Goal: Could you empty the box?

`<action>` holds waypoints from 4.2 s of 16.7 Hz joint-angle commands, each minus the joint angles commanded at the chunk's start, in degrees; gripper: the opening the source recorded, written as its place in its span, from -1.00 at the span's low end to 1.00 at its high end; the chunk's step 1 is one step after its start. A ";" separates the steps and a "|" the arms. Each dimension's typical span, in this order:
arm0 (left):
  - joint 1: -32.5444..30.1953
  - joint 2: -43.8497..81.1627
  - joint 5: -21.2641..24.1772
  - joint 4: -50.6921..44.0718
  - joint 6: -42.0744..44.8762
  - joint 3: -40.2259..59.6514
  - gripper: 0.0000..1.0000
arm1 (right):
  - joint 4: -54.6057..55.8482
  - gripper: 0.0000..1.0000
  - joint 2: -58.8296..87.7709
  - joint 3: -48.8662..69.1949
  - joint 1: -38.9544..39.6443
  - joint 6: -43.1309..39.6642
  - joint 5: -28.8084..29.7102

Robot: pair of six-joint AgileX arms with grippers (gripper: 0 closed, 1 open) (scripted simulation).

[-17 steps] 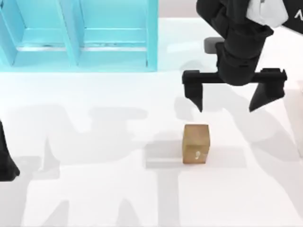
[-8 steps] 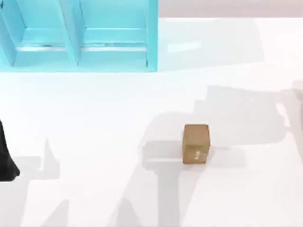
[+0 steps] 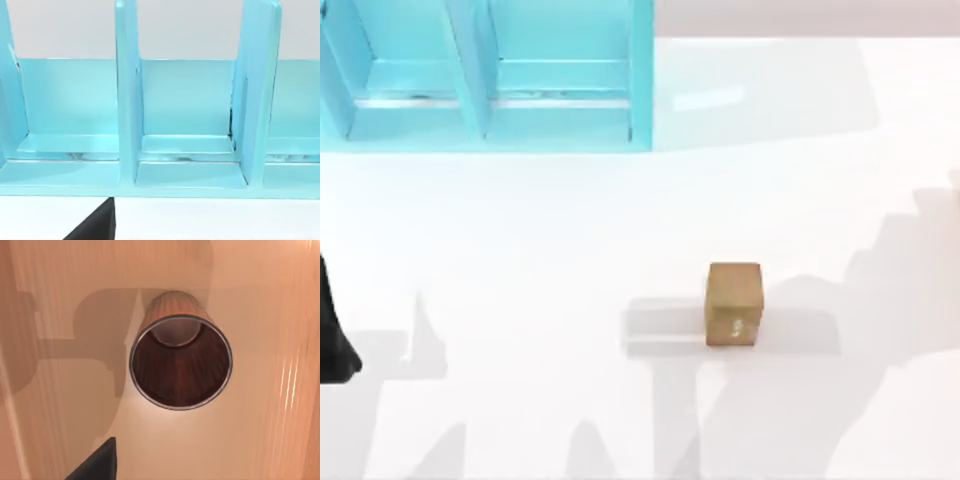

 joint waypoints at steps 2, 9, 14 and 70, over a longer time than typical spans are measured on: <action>0.00 0.00 0.00 0.00 0.00 0.00 1.00 | 0.11 1.00 0.27 -0.03 0.17 0.07 0.06; 0.00 0.00 0.00 0.00 0.00 0.00 1.00 | 10.03 1.00 2.69 -7.39 0.46 0.64 0.07; 0.00 0.00 0.00 0.00 0.00 0.00 1.00 | 19.95 1.00 2.71 -17.51 0.21 0.20 -0.02; 0.00 0.00 0.00 0.00 0.00 0.00 1.00 | -5.00 -1.00 -3.07 -0.10 9.31 8.43 1.11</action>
